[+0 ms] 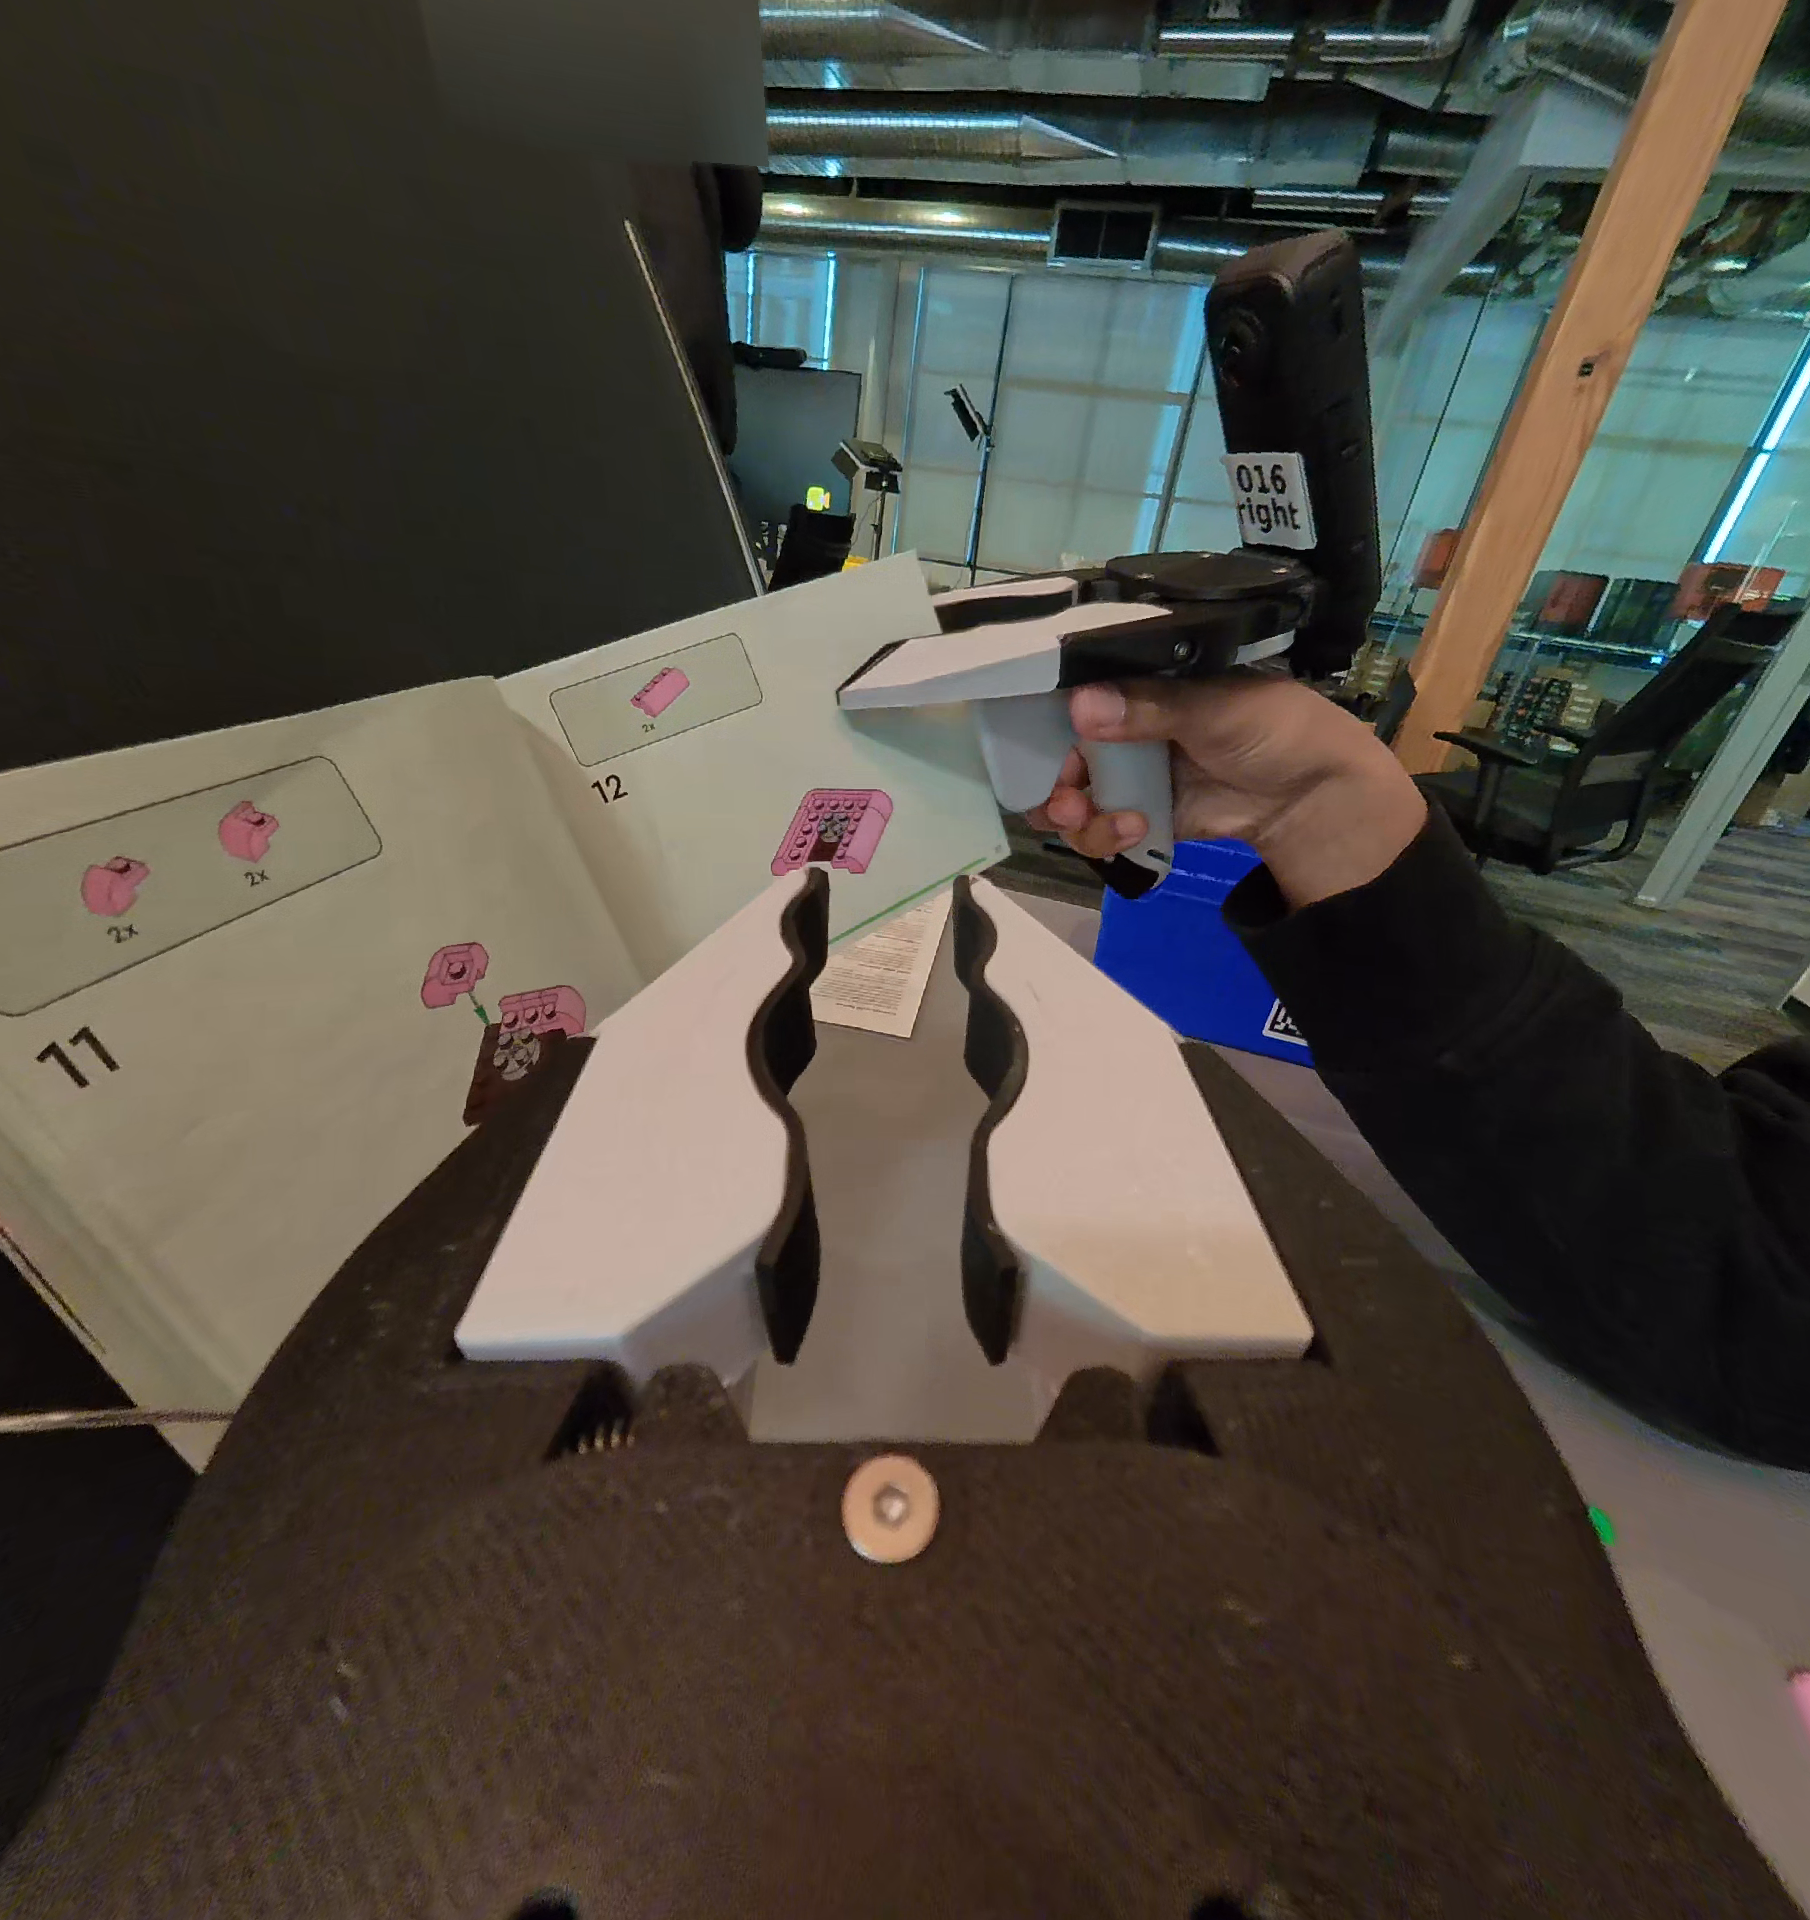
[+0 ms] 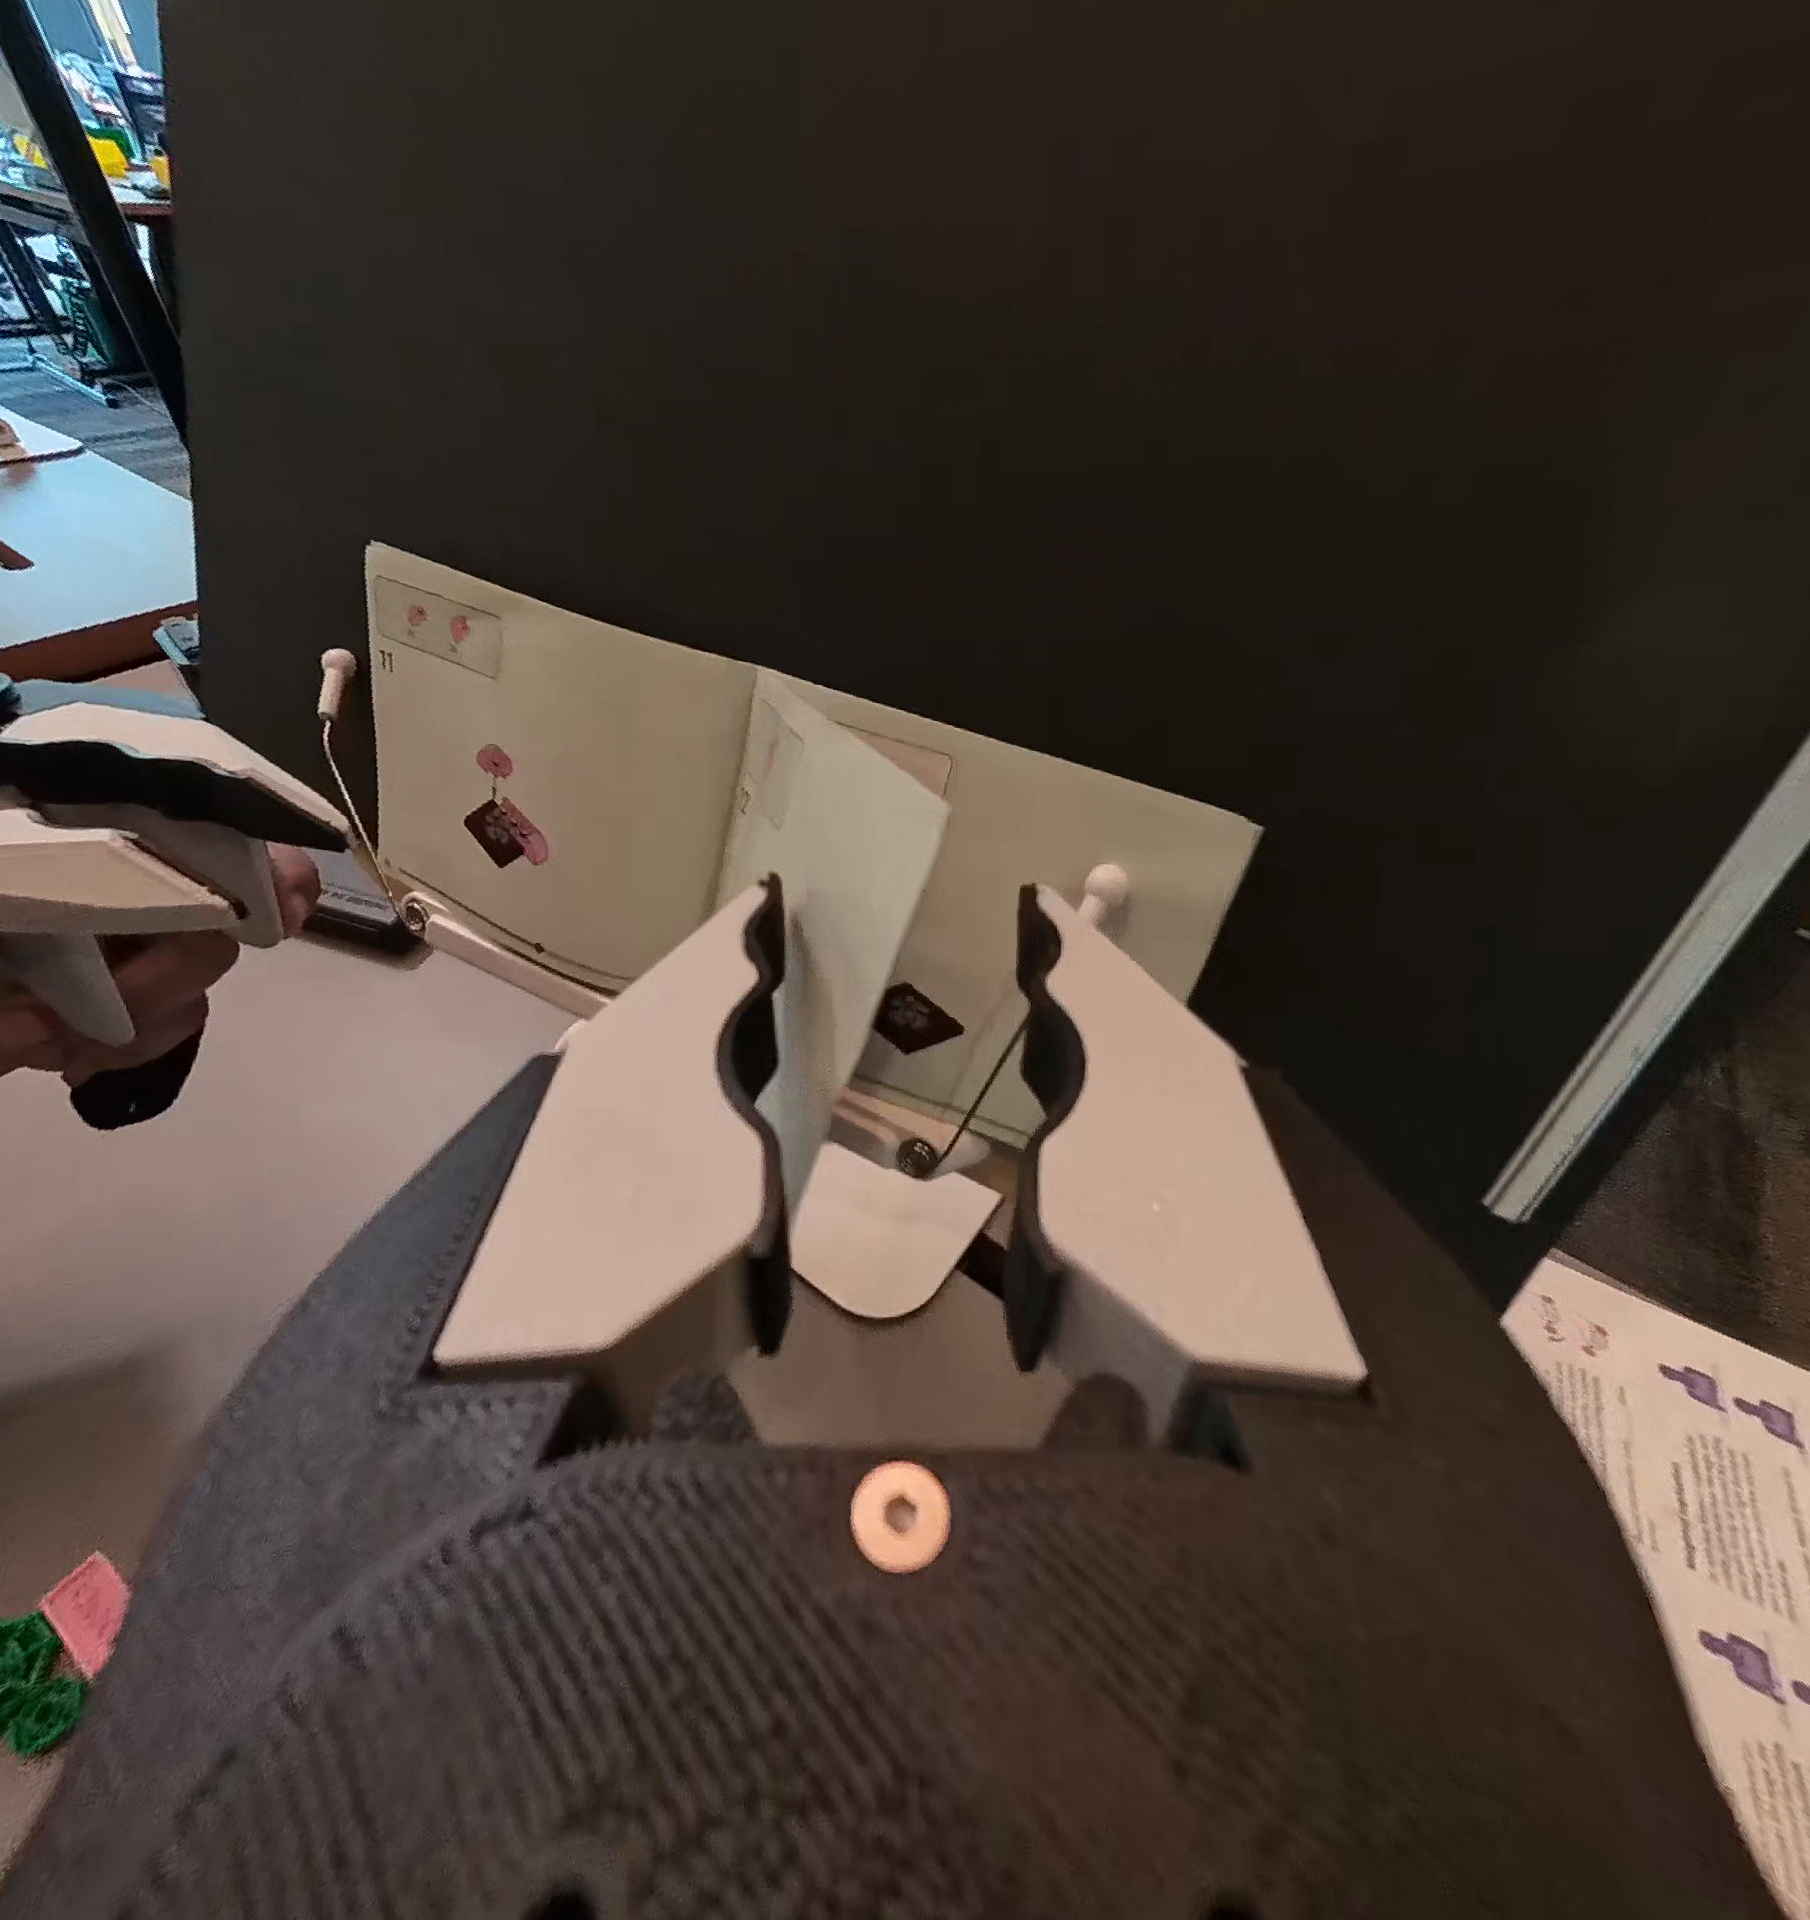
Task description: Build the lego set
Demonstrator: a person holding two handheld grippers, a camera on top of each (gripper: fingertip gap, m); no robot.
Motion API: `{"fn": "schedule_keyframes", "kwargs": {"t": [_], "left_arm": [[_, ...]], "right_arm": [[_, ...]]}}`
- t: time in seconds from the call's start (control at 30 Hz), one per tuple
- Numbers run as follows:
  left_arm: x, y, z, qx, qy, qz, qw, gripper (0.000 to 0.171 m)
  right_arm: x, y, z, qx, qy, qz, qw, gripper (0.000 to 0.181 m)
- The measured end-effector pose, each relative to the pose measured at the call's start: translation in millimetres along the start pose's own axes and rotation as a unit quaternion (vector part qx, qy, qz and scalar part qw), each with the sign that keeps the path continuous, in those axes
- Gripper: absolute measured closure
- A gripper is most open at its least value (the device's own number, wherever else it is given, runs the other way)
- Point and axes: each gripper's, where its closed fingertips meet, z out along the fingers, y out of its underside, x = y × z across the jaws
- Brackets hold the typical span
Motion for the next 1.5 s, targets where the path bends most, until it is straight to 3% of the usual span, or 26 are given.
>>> {"fn": "schedule_keyframes", "kwargs": {"t": [0.1,0.2,0.43,0.63,0.73,1.0,1.5], "left_arm": [[1,0,1,-0.001,0.000,0.002,1.000,0.149],[4,-2,2,0.000,0.002,0.007,1.000,0.149],[18,-7,8,-0.007,0.006,0.022,1.000,0.136],[36,-17,10,0.008,0.038,0.023,0.999,0.132],[35,-16,9,0.005,0.036,0.026,0.999,0.136],[30,-19,7,0.016,0.035,0.004,0.999,0.171],[26,-15,7,0.015,0.035,-0.013,0.999,0.164]], "right_arm": [[-11,-6,-7,0.014,-0.038,0.004,0.999,0.145],[-39,-15,-18,0.034,-0.126,0.016,0.991,0.158],[-83,-17,-23,0.033,-0.236,0.012,0.971,0.168],[-114,-19,-25,0.046,-0.306,0.007,0.951,0.164],[-115,-17,-20,0.040,-0.304,0.010,0.952,0.164],[-107,-16,-10,0.038,-0.269,0.012,0.962,0.158],[-109,-12,-9,0.025,-0.263,-0.004,0.964,0.152]]}}
